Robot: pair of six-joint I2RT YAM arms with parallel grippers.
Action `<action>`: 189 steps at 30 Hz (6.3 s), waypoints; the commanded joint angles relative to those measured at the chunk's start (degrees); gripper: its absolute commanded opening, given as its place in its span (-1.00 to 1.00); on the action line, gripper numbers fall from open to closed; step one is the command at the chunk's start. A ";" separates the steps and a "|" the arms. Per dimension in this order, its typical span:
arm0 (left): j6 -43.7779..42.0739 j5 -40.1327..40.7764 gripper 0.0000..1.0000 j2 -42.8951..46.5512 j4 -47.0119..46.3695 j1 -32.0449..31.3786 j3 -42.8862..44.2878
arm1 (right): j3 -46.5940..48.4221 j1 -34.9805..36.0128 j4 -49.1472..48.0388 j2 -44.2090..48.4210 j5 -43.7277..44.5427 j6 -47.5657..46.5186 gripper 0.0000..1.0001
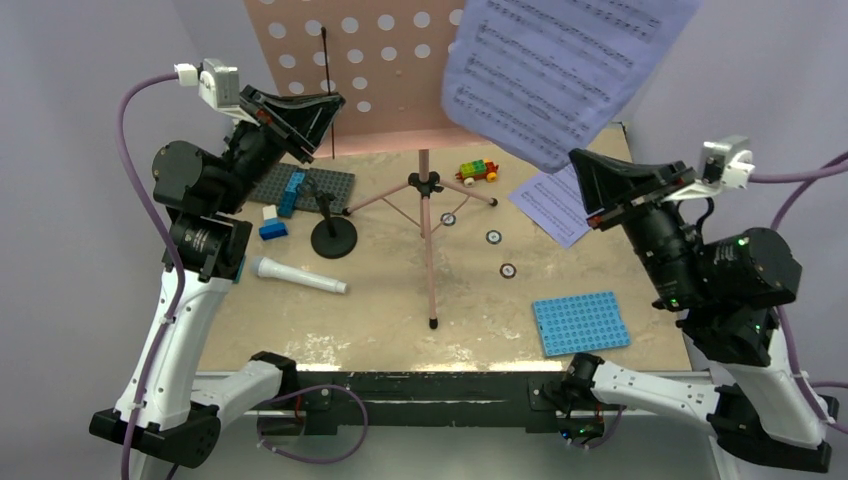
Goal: Pack up the instrument practice props
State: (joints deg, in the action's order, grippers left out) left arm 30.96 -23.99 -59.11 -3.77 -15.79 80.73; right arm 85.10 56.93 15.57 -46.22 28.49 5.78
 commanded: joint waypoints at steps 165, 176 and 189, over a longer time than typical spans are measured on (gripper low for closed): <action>-18.93 21.82 1.00 -2.56 -34.11 -22.00 -38.68 | -44.74 -12.06 -24.71 -25.03 -25.84 23.02 -1.00; -24.76 21.32 0.96 -13.72 -61.32 -24.81 -41.52 | -46.76 -10.57 -21.21 -22.50 -26.36 29.23 -1.00; -28.44 26.77 0.71 -21.86 -69.12 -26.52 -35.14 | -46.69 -9.99 -18.68 -21.55 -27.00 29.48 -0.65</action>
State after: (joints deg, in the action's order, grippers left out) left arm 3.81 0.78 -80.49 -67.40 -42.28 41.69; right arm 38.85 46.50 -8.14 -69.21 1.63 30.65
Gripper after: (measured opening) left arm 0.874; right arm 0.154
